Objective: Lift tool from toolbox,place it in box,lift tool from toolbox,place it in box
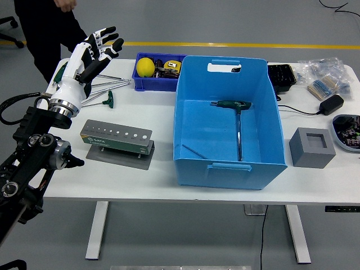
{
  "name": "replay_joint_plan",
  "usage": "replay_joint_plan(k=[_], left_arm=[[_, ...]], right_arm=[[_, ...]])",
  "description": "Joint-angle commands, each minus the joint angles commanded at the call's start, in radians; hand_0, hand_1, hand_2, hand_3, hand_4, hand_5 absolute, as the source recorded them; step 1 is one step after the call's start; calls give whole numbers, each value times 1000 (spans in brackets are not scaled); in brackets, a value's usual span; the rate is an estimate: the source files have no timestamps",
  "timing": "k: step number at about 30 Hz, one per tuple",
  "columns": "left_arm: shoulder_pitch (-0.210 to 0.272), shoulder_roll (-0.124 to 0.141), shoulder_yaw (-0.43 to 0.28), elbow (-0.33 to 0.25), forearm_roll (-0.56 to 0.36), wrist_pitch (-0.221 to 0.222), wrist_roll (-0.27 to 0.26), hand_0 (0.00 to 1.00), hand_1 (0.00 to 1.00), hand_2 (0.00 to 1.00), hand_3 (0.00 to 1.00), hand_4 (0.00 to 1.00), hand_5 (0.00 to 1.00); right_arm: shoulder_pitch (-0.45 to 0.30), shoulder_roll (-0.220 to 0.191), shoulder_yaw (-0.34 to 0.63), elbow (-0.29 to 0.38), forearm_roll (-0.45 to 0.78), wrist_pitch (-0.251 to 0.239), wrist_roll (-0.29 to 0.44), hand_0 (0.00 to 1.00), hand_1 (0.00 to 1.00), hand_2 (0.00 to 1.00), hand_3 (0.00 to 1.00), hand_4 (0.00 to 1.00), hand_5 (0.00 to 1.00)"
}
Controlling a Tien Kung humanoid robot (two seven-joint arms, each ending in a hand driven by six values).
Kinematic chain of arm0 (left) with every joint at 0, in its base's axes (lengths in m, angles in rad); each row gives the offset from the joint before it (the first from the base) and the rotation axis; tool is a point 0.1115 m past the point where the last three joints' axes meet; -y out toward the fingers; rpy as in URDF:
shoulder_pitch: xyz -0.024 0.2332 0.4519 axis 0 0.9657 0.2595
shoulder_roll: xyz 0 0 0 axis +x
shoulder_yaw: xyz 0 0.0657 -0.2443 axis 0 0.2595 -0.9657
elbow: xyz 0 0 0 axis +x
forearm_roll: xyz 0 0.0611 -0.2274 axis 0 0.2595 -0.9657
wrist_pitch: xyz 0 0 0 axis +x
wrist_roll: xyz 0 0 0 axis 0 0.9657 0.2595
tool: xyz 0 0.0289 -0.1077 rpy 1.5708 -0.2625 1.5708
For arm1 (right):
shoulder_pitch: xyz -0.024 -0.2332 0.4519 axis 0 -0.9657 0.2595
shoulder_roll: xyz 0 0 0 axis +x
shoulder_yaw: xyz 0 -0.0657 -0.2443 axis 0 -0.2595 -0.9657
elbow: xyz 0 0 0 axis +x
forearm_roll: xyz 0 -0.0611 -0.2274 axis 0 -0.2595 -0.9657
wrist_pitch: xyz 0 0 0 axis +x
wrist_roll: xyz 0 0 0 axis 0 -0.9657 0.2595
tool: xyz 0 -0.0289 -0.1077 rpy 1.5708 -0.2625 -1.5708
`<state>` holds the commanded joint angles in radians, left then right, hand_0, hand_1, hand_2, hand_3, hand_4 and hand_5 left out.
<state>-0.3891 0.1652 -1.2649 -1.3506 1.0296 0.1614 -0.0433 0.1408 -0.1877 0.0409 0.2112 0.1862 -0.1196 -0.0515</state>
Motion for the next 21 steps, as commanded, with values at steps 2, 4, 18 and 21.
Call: replay_joint_plan(k=[2,4,18,21], left_arm=[[17,0,-18,3,-75,-13,-2,779,783,873,805,916,789],[33,3,-28,8,-147,-32,0,779,783,873,805,916,789],[103,5,-107,55,-188,-98,-37,877,920,998,847,942,946],[118,8,-125,68,-144,-118,-38,892,932,998,850,953,986]], right_arm=[[0,0,1,0,-1,0,0,759,748,788,638,871,761],[-1,1,0,0,0,0,0,759,748,788,638,871,761],[-3,3,-6,0,-1,-1,2,757,749,787,637,869,759],[-4,3,-7,0,-2,-2,2,757,748,787,637,869,759]])
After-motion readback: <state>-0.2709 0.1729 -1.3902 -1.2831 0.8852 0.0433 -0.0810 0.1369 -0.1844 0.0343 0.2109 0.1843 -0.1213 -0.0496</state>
